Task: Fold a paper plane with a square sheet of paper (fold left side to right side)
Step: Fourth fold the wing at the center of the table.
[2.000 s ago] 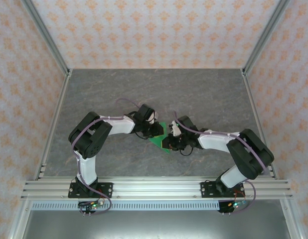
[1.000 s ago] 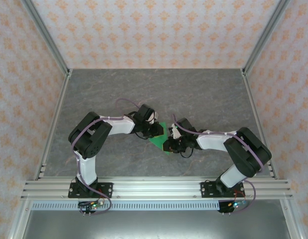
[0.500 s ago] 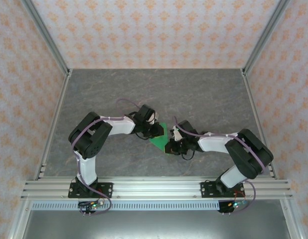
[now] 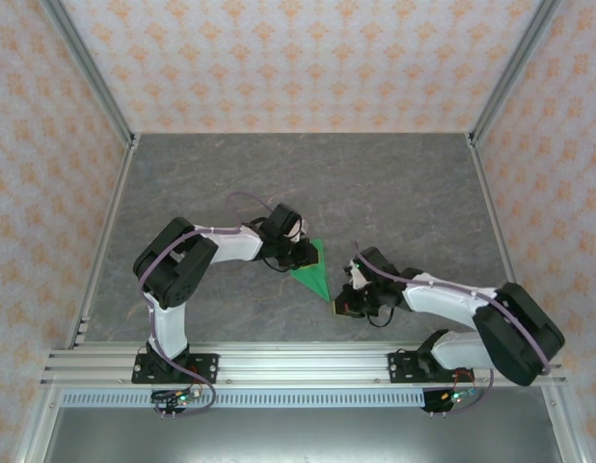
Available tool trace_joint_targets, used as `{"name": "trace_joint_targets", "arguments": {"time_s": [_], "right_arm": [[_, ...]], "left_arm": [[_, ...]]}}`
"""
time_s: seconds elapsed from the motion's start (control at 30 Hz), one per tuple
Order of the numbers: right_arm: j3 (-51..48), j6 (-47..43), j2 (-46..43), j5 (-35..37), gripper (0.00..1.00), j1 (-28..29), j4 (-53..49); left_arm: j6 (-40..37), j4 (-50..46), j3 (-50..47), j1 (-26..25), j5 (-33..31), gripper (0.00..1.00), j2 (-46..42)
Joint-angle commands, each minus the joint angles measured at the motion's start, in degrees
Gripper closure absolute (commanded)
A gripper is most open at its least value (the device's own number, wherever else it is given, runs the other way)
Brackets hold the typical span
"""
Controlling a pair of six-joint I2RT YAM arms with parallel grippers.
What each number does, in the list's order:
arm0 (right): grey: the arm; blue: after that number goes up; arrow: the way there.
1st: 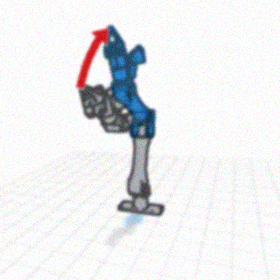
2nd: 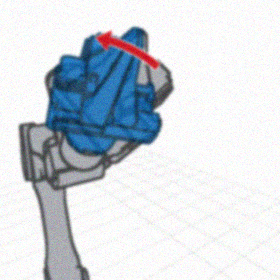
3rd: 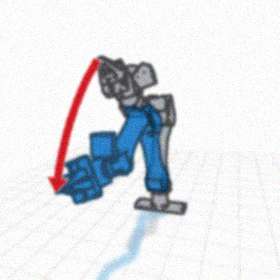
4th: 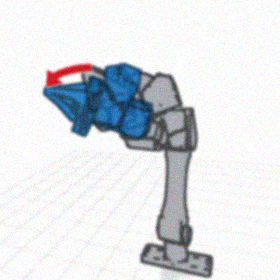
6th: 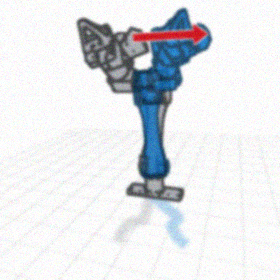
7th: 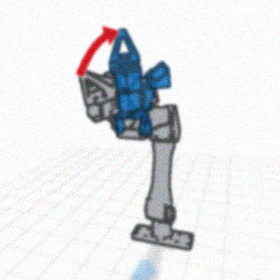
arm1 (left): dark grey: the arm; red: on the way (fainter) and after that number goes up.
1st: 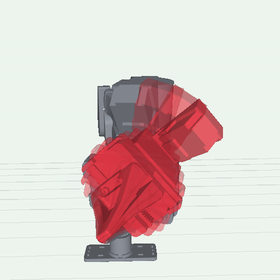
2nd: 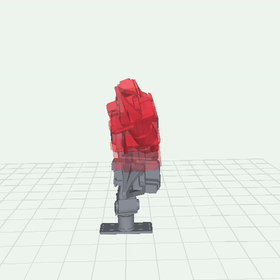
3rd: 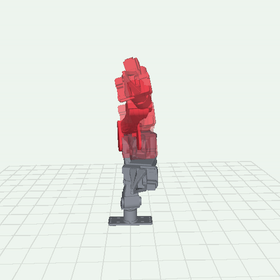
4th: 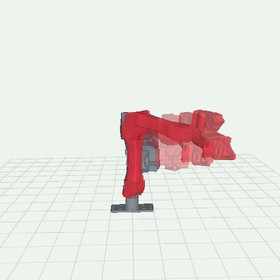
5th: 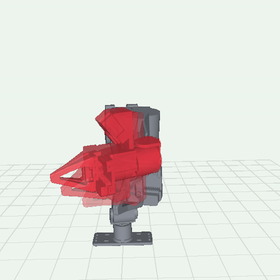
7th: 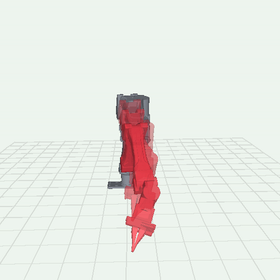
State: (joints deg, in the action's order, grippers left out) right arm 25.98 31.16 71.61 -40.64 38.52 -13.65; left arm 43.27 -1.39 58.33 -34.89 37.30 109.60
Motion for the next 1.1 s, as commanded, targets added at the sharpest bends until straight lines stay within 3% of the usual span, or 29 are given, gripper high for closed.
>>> {"name": "trace_joint_targets", "arguments": {"time_s": [0.0, 0.33, 0.67, 1.07], "right_arm": [[5.0, 1.3, -3.5, 3.5, 0.97, 0.2, -4.5], [10.1, 5.7, 11.4, 5.7, 1.00, 0.1, 4.6], [8.5, 5.0, 17.7, 10.1, 1.00, 0.2, -0.9], [7.4, 3.0, 18.4, 15.2, 1.00, 0.2, -8.2]], "left_arm": [[-0.5, -5.0, -1.5, 0.3, -3.6, 0.81, 1.2], [-0.4, -4.8, -1.4, 0.1, -3.4, 0.81, 1.1], [0.0, -2.8, -1.1, 0.0, -1.6, 0.81, 0.2], [-2.3, -5.2, -2.2, -2.5, -1.6, 0.81, -10.8]]}}
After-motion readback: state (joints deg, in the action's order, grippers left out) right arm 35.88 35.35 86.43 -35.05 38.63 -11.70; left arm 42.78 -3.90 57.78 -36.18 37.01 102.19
